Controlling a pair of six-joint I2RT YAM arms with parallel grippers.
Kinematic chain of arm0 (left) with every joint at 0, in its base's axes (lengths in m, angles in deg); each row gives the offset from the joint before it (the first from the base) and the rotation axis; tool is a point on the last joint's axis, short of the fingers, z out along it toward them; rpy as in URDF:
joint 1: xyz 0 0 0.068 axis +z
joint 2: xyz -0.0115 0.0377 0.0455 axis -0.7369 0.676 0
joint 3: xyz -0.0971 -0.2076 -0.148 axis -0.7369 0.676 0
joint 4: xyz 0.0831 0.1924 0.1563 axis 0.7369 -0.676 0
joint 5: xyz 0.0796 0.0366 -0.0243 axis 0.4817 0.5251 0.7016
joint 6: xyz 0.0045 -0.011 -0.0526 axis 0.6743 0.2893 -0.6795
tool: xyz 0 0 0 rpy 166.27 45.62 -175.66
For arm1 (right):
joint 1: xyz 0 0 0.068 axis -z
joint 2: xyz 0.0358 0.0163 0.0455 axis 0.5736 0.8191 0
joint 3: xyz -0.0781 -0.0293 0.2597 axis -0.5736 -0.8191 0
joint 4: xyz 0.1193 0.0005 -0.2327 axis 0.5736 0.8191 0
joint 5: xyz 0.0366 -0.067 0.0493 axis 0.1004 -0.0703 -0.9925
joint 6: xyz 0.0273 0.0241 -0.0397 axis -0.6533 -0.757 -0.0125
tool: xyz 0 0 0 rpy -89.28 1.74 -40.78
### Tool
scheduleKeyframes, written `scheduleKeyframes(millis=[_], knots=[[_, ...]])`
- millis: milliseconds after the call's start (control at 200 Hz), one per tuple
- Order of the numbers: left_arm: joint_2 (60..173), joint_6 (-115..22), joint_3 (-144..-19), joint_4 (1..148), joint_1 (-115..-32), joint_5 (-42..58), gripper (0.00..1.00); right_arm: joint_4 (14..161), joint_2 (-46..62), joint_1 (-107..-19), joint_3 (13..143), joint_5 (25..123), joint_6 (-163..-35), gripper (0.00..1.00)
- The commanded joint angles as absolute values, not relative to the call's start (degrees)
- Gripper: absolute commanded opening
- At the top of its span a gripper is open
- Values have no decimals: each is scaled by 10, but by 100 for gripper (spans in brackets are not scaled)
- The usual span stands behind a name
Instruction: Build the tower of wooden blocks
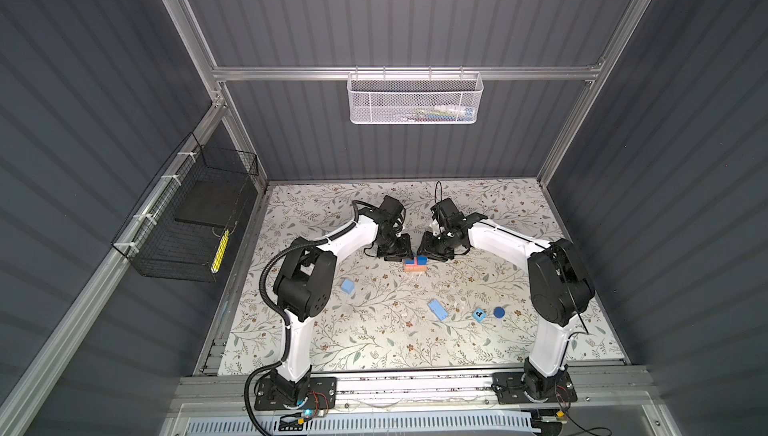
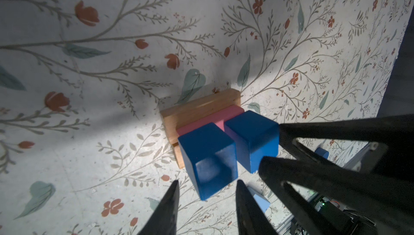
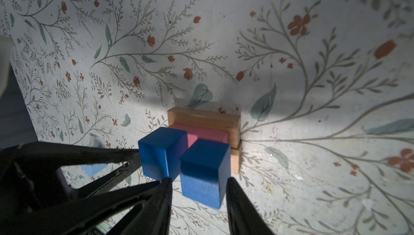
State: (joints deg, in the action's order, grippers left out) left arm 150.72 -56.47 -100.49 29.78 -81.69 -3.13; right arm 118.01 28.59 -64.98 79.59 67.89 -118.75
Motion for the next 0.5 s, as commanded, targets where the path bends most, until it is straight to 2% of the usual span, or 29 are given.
scheduleKeyframes(millis=[0, 495], knots=[[1511, -566, -1023, 287, -822, -43, 42, 1178, 297, -647, 794, 673, -1191, 42], [1513, -565, -1026, 288, -822, -44, 40, 1171, 302, -647, 793, 661, -1198, 38]])
